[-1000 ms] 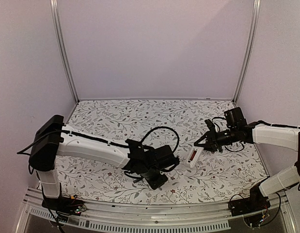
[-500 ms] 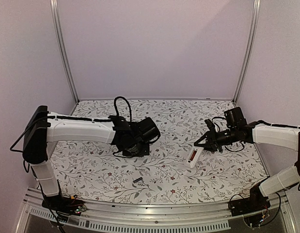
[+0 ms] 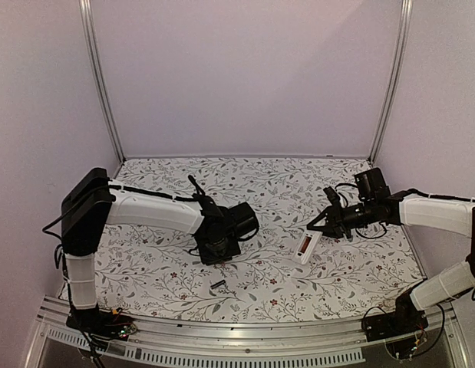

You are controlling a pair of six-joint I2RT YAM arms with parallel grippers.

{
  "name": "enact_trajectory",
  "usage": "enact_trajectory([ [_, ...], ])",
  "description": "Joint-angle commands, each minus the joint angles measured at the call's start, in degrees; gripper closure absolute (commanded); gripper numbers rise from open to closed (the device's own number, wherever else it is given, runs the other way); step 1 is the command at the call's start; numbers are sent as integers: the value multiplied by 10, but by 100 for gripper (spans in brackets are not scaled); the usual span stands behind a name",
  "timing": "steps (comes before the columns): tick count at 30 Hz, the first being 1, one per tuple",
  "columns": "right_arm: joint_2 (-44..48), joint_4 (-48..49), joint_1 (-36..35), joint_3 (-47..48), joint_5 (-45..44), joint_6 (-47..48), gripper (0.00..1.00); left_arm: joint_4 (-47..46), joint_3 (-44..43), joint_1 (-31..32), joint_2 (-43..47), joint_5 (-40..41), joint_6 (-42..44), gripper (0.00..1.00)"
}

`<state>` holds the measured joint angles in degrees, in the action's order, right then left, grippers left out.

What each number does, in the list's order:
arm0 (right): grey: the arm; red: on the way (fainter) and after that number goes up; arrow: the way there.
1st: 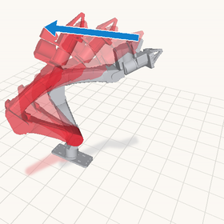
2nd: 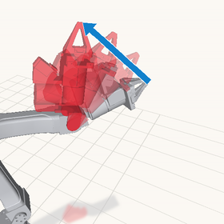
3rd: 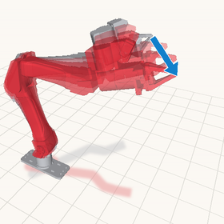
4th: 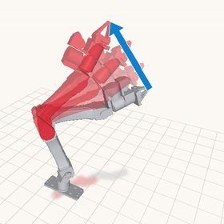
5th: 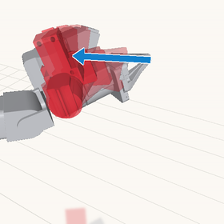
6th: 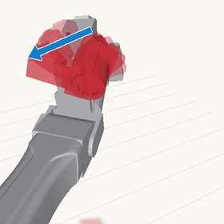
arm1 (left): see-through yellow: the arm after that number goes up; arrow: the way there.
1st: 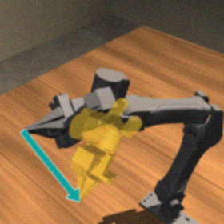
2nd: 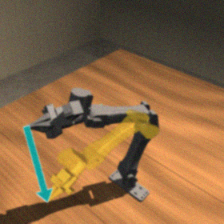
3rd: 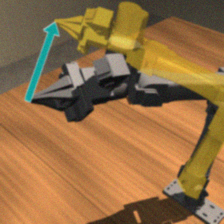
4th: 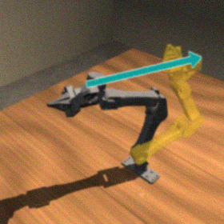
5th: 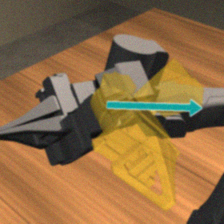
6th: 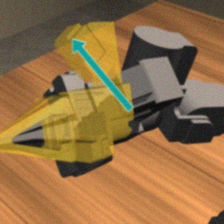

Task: Load the batteries into the remote control
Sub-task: Place the battery at the center of the board, then pick up the battery from the center of the board.

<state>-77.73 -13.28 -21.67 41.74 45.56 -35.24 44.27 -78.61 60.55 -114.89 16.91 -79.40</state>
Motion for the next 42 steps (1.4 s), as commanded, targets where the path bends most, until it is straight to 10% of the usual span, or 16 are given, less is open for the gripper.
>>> enact_trajectory([
  [1,-6,-9,6,13,4,10,100,-9,-3,-11,-7,-21,-25,99],
  [12,-4,-13,11,14,10,16,100,-14,26,-32,46,-37,67,57],
  [18,0,-13,13,13,17,23,100,-98,28,-40,149,-27,478,25],
  [20,4,-12,14,13,17,25,100,-138,47,-53,184,-136,636,13],
  [34,12,6,18,-1,30,28,100,-78,67,-157,177,-284,1201,0],
  [42,14,42,18,-26,41,10,100,-73,60,-144,119,-300,1294,3],
])
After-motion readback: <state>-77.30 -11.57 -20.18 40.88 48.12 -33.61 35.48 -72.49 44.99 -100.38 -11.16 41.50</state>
